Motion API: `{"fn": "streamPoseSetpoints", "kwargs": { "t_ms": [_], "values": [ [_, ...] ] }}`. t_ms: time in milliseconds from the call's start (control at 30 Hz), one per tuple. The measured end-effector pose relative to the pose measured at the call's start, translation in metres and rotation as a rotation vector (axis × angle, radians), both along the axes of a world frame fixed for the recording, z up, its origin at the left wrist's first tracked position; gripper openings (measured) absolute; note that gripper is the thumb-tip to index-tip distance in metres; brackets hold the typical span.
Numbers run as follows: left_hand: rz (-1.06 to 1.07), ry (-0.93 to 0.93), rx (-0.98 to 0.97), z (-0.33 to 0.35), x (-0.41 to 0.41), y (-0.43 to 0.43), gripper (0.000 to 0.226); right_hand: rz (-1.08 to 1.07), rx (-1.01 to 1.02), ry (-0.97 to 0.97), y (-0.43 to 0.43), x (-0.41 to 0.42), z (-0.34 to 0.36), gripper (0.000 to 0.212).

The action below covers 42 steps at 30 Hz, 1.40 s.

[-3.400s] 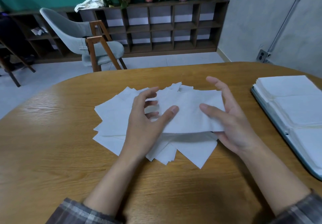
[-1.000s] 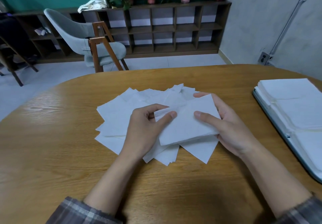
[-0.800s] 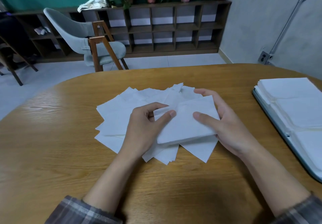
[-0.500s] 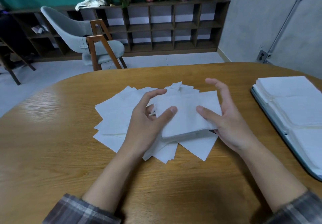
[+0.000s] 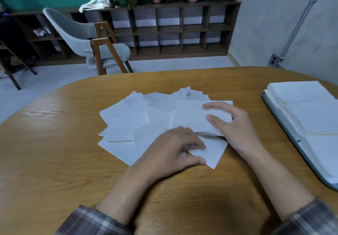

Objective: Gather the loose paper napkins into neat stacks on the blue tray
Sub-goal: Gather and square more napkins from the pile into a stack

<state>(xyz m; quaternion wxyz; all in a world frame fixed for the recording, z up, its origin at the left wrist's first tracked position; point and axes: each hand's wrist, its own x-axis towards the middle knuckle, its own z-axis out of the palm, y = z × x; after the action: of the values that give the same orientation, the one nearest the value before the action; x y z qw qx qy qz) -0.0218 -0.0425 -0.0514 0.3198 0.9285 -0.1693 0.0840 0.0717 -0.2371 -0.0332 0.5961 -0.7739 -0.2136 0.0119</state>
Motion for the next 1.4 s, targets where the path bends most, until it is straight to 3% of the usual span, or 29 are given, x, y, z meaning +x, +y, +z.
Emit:
{"fn": "streamPoseSetpoints", "kwargs": {
  "t_ms": [67, 300, 433, 633, 800, 900, 1000, 1100, 1200, 1400],
  "values": [
    [-0.034, 0.040, 0.074, -0.005, 0.001, -0.002, 0.027, -0.005, -0.009, -0.007, 0.001, 0.000, -0.001, 0.024],
    [-0.018, -0.033, 0.059, -0.005, 0.001, -0.006, 0.010, -0.001, -0.023, -0.012, 0.001, 0.001, -0.001, 0.025],
    [0.093, 0.034, -0.228, 0.006, -0.003, -0.003, 0.008, 0.025, -0.043, -0.005, 0.001, 0.001, 0.000, 0.037],
    [0.213, -0.035, -0.580, 0.017, -0.002, 0.000, 0.010, 0.034, -0.012, 0.075, 0.000, 0.004, -0.003, 0.042],
    [0.266, -0.023, -0.769, 0.025, -0.002, 0.005, 0.010, 0.070, 0.181, 0.145, -0.001, 0.007, -0.003, 0.032],
    [0.284, 0.056, -0.758, 0.028, -0.002, 0.005, 0.012, 0.174, 0.331, 0.257, -0.001, 0.003, 0.003, 0.041],
    [0.289, 0.096, -0.727, 0.029, -0.003, 0.003, 0.011, 0.243, 0.147, 0.127, 0.000, -0.006, 0.005, 0.022],
    [0.307, 0.113, -0.730, 0.031, -0.004, 0.003, 0.009, 0.157, 0.076, 0.088, 0.002, -0.007, 0.008, 0.009],
    [0.332, 0.148, -0.745, 0.030, -0.003, 0.006, 0.029, 0.035, 0.160, 0.188, -0.001, -0.003, 0.008, 0.013],
    [0.462, -0.028, -0.753, 0.031, -0.001, 0.014, 0.035, 0.153, 0.204, 0.269, 0.000, -0.006, 0.010, 0.018]
  ]
}}
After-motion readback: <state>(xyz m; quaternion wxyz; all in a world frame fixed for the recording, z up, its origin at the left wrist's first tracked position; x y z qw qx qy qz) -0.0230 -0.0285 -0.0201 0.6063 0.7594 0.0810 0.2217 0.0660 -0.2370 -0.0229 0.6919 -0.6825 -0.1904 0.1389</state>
